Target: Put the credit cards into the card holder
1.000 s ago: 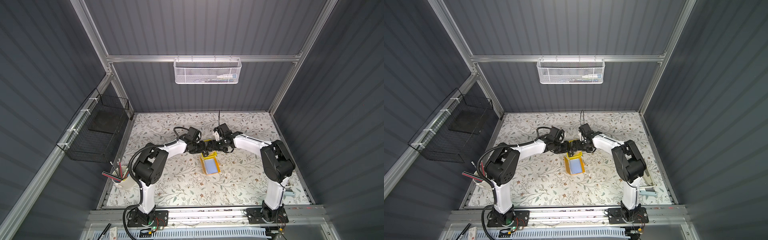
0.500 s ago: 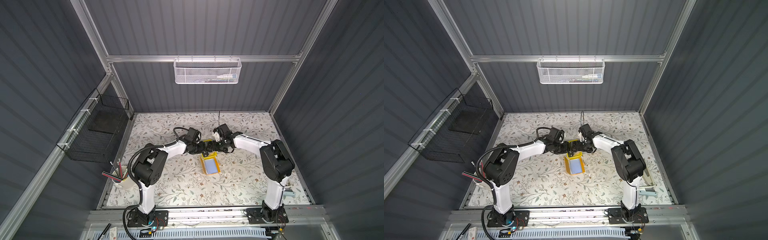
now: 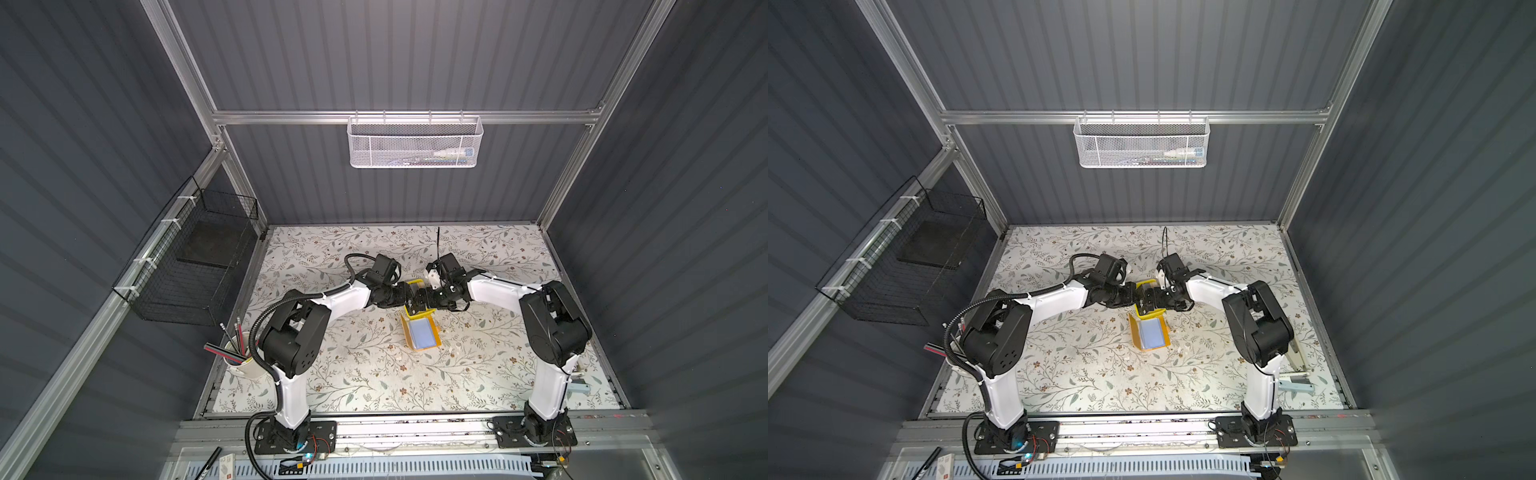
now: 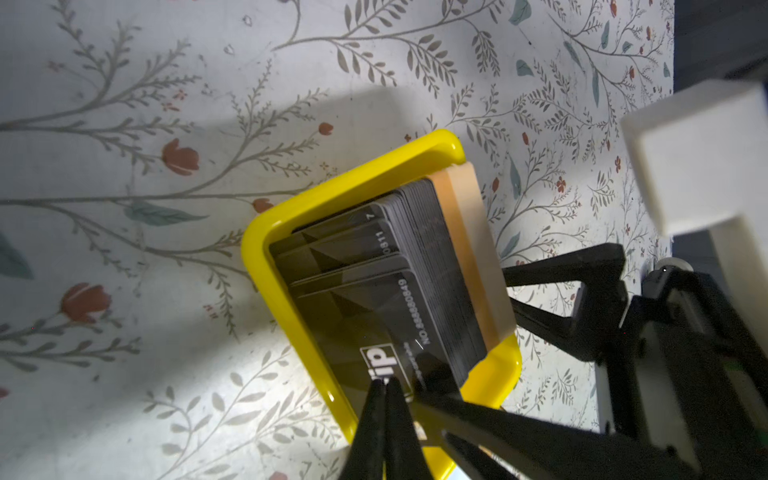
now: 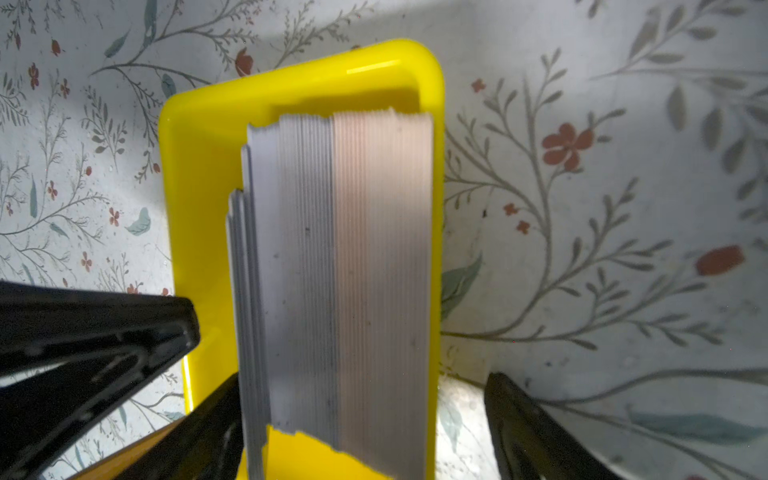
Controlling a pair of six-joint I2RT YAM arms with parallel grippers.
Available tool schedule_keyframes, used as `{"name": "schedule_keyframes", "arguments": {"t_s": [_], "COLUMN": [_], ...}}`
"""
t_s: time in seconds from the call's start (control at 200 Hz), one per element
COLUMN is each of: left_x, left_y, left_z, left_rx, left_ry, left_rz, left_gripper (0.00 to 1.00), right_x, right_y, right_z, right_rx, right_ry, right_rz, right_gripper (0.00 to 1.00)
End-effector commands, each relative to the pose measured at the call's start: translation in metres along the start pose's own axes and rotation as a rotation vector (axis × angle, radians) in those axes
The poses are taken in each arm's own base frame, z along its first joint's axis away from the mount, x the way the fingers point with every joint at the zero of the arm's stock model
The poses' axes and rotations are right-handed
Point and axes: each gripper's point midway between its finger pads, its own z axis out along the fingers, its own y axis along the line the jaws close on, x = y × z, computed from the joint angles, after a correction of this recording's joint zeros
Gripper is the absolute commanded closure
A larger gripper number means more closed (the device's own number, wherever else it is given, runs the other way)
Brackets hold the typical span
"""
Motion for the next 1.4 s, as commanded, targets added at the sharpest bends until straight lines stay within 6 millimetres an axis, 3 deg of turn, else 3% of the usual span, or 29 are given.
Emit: {"name": "schedule_keyframes", "arguments": {"t_s": [0.0, 0.66, 1.011, 1.196, 1.391], "left_x": [0.012, 0.018, 0.019, 0.019, 0.012], "left_y": [0.014, 0.016, 0.015, 0.015, 0.01], "left_z": [0.008, 0.015, 0.021, 0.021, 0.01], "left_rx": [-0.038, -0.026, -0.008, -0.006, -0.006], "left_ry": [0.046, 0.074, 0.081, 0.079, 0.048], "left_rz": [-0.038, -0.037, -0.052, -0.056, -0.045], "left_gripper": [0.95, 0.92, 0.94, 0.94, 0.96], "right_x": [-0.001, -0.035, -0.011, -0.013, -0.003], "right_y": [-0.004, -0.001, 0.006, 0.009, 0.013], "right_z": [-0.004, -0.012, -0.016, -0.022, -0.011], "right_rx": [0.027, 0.045, 0.0, -0.014, -0.022], "right_ry": [-0.004, -0.058, -0.009, -0.051, -0.008], "right_rz": [-0.003, -0.027, -0.035, -0.021, -0.038], "right_gripper": [0.11, 0.12, 0.12, 0.14, 0.12]}}
